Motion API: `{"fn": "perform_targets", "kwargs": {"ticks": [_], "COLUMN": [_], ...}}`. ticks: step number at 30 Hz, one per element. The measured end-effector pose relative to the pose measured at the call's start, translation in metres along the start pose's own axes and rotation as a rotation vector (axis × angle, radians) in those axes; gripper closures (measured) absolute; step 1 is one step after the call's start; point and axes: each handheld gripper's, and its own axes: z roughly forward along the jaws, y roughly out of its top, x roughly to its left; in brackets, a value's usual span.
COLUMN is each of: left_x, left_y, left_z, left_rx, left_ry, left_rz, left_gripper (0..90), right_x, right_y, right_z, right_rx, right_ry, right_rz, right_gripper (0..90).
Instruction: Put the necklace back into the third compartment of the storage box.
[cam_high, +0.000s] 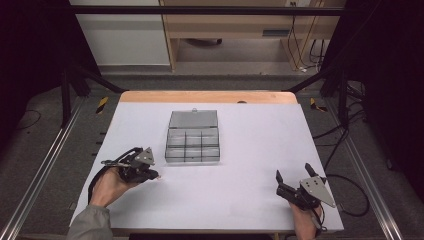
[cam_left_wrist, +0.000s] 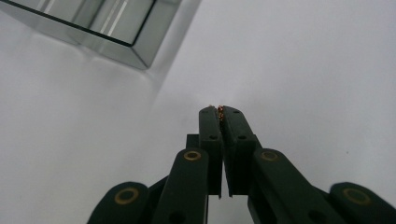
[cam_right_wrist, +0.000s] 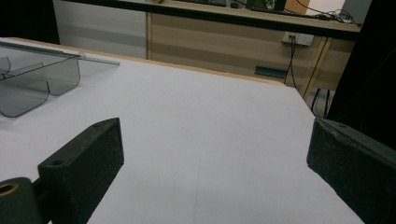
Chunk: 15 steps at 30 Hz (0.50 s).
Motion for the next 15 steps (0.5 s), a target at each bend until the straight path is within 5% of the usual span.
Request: {"fn": "perform_targets", "kwargs": {"ticks": [9, 15], "left_x": [-0.005, -0.01], "left_y": [-0.013, -0.017], "left_z": [-0.018, -0.025], "left_rx": [-0.235, -0.338], "left_ry": [0.068, 0.098], "left_rz": [-0.092, -0.126], "left_gripper": [86.4, 86.4], "right_x": [0.0, 0.0], "right_y": [0.0, 0.0], "right_z": [0.0, 0.0], "right_rx": [-0.001, -0.002], "right_ry": [-0.002, -0.002], "right_rz": [0.0, -0.001], "right_gripper": [4.3, 4.3]}}
